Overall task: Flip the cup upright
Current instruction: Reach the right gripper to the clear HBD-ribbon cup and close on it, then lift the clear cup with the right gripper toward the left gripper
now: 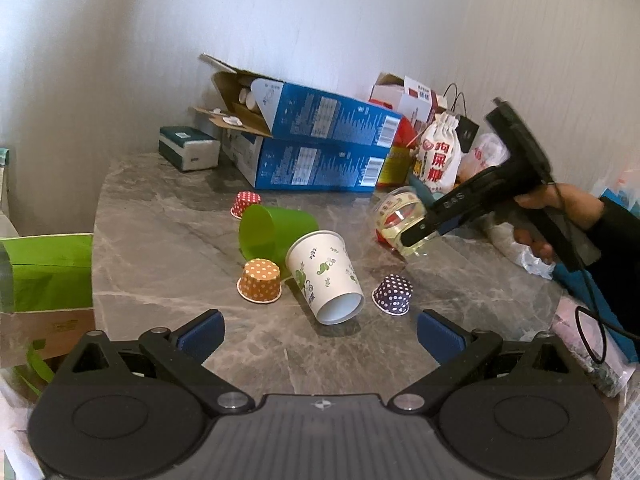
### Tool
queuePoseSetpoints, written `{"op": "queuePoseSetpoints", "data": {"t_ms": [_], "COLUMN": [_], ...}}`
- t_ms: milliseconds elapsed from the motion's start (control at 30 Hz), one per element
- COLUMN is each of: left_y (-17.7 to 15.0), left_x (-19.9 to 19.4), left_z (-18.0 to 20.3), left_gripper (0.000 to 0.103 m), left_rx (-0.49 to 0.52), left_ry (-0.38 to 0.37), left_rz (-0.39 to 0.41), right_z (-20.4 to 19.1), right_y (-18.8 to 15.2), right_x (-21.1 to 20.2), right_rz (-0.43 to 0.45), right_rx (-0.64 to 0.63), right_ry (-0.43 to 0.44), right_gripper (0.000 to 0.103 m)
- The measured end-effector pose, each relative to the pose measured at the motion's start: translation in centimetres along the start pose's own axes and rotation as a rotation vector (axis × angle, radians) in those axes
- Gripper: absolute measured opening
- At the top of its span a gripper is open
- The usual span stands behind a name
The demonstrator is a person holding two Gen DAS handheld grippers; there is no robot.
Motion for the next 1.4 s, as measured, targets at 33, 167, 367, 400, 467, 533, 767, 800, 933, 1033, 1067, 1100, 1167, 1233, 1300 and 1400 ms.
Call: {"op": "queuePoseSetpoints", "data": {"t_ms": [33,167,367,400,467,533,767,800,933,1033,1067,1100,1167,1233,1300,1400], "left_y": [-0.1,-0.8,-2.0,-2.0,-1.9,-1.8,-0.4,-0.2,0.5,0.6,0.6,0.5,0.4,0.1,-0.1,-0.2], "left_x": [-0.4,-2.1,-3.8,-3.9,-4.0,-4.4,-2.9,-2.4,-0.3,1.2,1.8,2.3,3.3,3.9,4.5,5.2], "left_z": [0.0,-0.6,-2.7,-3.0,-3.3,-3.4,-4.0,-3.9,-3.5,-3.2,-3.0,-2.8,-2.5,-2.1,-1.6,-1.2], "left_gripper": [0.103,0.103,0.103,0.103,0.103,0.103,0.103,0.102,0.102,0.102,0.101,0.101,0.1,0.1,0.1,0.1], "left_rx": [-0.002,-0.027,-0.149,-0.172,-0.193,-0.199,-0.262,-0.27,-0.315,-0.338,-0.337,-0.342,-0.349,-0.355,-0.359,-0.373], "left_ry": [0.0,-0.006,-0.012,-0.022,-0.04,-0.031,-0.035,-0.041,-0.08,-0.08,-0.077,-0.078,-0.081,-0.081,-0.088,-0.091], "left_rz": [0.003,0.018,-0.026,-0.033,-0.075,-0.092,-0.208,-0.222,-0.293,-0.34,-0.363,-0.381,-0.411,-0.439,-0.465,-0.488], "right_z": [-0.6,-3.7,-8.5,-9.0,-10.0,-10.9,-13.2,-13.4,-13.9,-14.1,-14.0,-13.9,-13.8,-13.7,-13.5,-13.1], "right_y": [-0.5,-4.2,-10.4,-11.0,-11.9,-12.3,-12.5,-12.6,-13.0,-13.2,-13.2,-13.3,-13.4,-13.5,-13.6,-13.8], "right_x": [-1.1,-4.4,-3.7,-3.3,-2.2,-1.3,-0.2,0.0,0.4,0.4,0.4,0.3,0.1,0.2,0.2,0.0], "right_rz": [0.017,0.038,0.005,0.005,-0.011,-0.016,-0.021,-0.023,-0.025,-0.016,-0.015,-0.013,-0.006,-0.003,0.002,0.013], "right_rx": [0.006,0.053,0.183,0.2,0.233,0.25,0.26,0.259,0.257,0.259,0.256,0.254,0.25,0.25,0.251,0.256], "right_ry": [0.005,0.062,0.197,0.21,0.235,0.241,0.278,0.277,0.271,0.264,0.265,0.266,0.271,0.278,0.286,0.302], "right_gripper": [0.055,0.055,0.055,0.055,0.055,0.055,0.055,0.055,0.056,0.059,0.059,0.059,0.06,0.06,0.061,0.065]}}
Point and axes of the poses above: each gripper's, at about its wrist camera, not at the fingertips, and x roughly the way its jaws point, z to its right, y to its top, the point moved 1 cm from there along x, roughly the way its jaws point, and after that the axes turned 2 degrees about z, right-handed, at the moved point
